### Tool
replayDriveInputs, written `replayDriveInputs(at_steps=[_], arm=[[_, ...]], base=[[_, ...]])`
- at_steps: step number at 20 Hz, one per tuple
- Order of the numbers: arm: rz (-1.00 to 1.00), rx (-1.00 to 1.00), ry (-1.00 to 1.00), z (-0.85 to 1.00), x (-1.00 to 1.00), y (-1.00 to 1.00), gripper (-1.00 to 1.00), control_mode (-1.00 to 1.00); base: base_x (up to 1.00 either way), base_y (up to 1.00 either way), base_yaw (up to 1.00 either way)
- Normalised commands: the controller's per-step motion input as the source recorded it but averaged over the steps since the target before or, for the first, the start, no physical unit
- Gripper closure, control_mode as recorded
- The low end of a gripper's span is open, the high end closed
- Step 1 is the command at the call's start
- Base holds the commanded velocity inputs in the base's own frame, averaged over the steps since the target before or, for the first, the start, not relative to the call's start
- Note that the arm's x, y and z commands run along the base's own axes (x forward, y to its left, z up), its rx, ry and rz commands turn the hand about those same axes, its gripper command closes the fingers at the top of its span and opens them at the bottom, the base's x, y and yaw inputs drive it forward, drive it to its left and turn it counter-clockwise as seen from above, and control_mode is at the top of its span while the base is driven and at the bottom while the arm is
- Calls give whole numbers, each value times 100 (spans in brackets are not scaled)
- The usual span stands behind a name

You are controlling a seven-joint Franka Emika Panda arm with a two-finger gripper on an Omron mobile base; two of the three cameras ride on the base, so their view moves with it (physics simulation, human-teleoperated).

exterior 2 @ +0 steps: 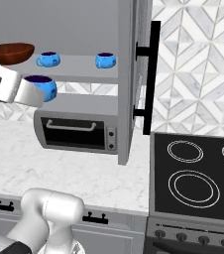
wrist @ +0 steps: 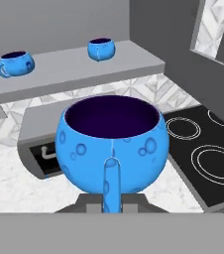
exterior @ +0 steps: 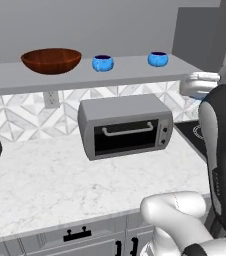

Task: Gather all objects into one cabinet and sort the glasses and bowls to opposite sides.

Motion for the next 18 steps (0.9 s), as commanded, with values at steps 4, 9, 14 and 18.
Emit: replayDriveInputs(at_steps=[4, 9, 14, 18], arm=[[-29, 0, 0, 20, 55, -28, 100, -100], [-8, 0, 0, 6, 50, -32, 100, -100], [6, -4, -9, -13, 44, 0, 100, -100], [8, -9, -11, -29, 38, 0, 100, -100]], base=[[0, 0, 0], [0, 0, 0], [0, 0, 0], [0, 0, 0]])
